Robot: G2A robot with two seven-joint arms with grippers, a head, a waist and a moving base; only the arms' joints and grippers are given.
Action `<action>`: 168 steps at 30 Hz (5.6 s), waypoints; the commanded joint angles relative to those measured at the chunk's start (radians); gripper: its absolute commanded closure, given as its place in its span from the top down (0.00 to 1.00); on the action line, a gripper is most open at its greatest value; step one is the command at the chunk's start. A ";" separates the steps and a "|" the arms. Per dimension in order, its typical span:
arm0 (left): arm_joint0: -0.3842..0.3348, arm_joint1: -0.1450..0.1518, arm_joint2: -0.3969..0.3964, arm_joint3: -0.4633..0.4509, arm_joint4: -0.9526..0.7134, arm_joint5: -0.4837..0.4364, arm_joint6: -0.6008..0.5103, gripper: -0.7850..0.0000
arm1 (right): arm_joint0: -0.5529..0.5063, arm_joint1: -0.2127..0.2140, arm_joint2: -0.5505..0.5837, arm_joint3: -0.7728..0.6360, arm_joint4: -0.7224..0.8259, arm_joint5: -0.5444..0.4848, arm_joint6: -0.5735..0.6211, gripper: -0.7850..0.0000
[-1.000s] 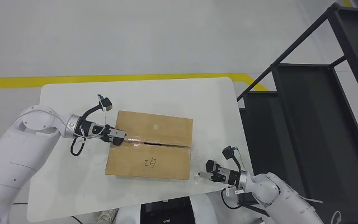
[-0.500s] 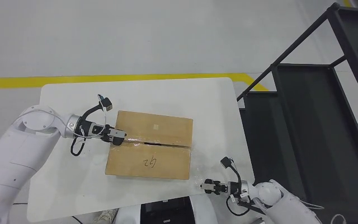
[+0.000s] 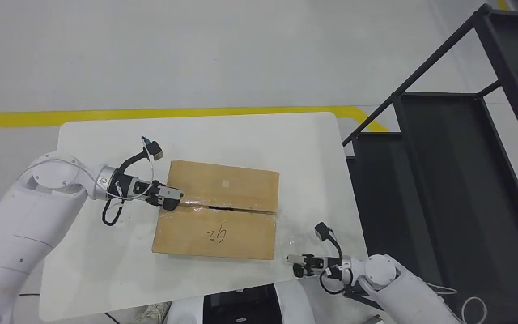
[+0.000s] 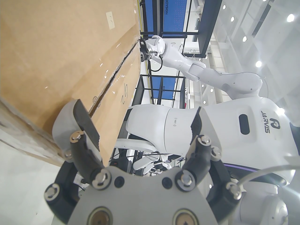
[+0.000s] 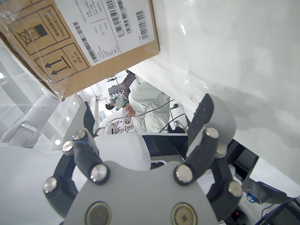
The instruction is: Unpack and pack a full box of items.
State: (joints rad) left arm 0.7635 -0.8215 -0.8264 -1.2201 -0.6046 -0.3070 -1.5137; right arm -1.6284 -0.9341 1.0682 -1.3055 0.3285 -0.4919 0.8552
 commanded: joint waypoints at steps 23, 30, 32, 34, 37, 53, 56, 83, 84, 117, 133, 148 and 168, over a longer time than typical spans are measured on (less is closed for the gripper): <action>0.000 0.000 0.000 0.000 0.000 0.000 0.000 1.00 | -0.146 0.029 0.123 -0.052 0.115 -0.265 0.043 1.00; 0.000 0.000 0.000 0.000 0.000 0.000 0.000 1.00 | -0.178 0.038 0.155 -0.069 0.205 -0.352 0.094 1.00; 0.000 0.000 0.000 0.000 0.000 0.000 0.000 1.00 | -0.181 0.042 0.165 -0.072 0.229 -0.369 0.104 1.00; 0.000 0.000 0.000 0.000 0.000 0.000 0.000 1.00 | -0.192 0.047 0.173 -0.089 0.232 -0.382 0.091 1.00; 0.000 0.000 0.000 0.000 0.000 0.000 0.000 1.00 | -0.213 0.057 0.190 -0.108 0.243 -0.407 0.066 1.00; 0.000 0.000 0.000 0.000 0.000 0.000 0.000 1.00 | -0.349 0.145 0.351 -0.393 0.231 -0.520 -0.047 1.00; 0.000 0.000 0.000 0.000 0.000 0.000 0.000 1.00 | -0.364 0.159 0.364 -0.453 0.223 -0.520 -0.047 1.00; 0.000 0.000 0.000 0.000 0.000 0.000 0.000 1.00 | -0.030 0.092 0.049 -0.181 0.012 -0.025 -0.187 1.00; 0.000 0.000 0.000 0.000 0.000 0.000 0.000 1.00 | -0.014 0.086 0.037 -0.162 -0.003 -0.021 -0.212 1.00; 0.000 0.000 0.000 0.000 0.000 0.000 0.000 1.00 | -0.179 0.060 0.084 -0.249 -1.055 -0.295 -1.007 1.00; 0.000 0.000 0.000 0.000 0.000 0.000 0.000 1.00 | -0.154 -0.015 -0.071 -0.179 -1.608 0.325 -1.420 1.00; 0.000 0.000 0.000 0.000 0.000 0.000 0.000 1.00 | -0.134 -0.027 -0.099 -0.157 -1.642 0.375 -1.420 1.00; 0.000 0.000 0.000 0.000 0.000 0.000 0.000 1.00 | -0.098 -0.095 -0.226 -0.194 -1.908 0.814 -1.095 0.85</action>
State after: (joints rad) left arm 0.7635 -0.8215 -0.8264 -1.2201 -0.6046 -0.3070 -1.5137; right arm -1.7302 -1.0257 0.8469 -1.5029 -1.5770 0.3187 -0.2473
